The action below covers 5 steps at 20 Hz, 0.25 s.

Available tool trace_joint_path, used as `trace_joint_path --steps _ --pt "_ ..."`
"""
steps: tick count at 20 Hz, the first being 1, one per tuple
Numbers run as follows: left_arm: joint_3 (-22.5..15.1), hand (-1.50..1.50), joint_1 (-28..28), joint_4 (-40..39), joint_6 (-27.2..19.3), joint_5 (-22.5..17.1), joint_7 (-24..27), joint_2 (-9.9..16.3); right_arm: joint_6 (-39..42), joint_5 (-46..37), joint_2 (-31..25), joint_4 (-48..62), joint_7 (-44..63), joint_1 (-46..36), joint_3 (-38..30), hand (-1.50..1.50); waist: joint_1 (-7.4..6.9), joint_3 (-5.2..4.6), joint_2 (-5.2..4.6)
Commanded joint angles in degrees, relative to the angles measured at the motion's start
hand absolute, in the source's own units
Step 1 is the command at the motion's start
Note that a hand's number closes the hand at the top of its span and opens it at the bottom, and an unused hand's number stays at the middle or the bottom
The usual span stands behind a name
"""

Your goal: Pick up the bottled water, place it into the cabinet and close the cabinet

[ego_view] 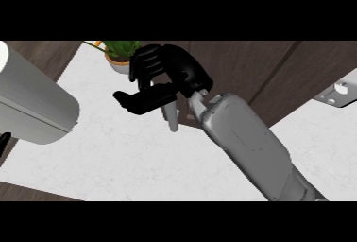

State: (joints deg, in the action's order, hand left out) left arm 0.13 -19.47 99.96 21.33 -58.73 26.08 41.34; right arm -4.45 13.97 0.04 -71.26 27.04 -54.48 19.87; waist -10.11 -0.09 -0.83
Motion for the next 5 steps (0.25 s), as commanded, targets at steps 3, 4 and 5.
trace_joint_path --steps 3,4,5 --pt "0.2 -1.50 -0.5 -0.5 -0.3 0.3 0.3 -0.7 -7.6 1.5 0.0 10.6 -5.7 -6.6 -6.7 -1.50 0.53 -0.06 -1.70" --pt "1.1 -1.50 -1.8 0.0 1.2 -0.7 0.0 0.4 -8.6 2.4 0.0 10.4 -5.8 -6.9 -7.5 -1.50 0.47 -0.02 -1.25" --pt "-0.7 -1.50 -1.2 -0.1 0.1 0.8 0.5 -1.4 -9.1 2.9 0.0 10.9 -5.8 -8.0 -6.2 -1.50 0.65 -0.10 -1.48"
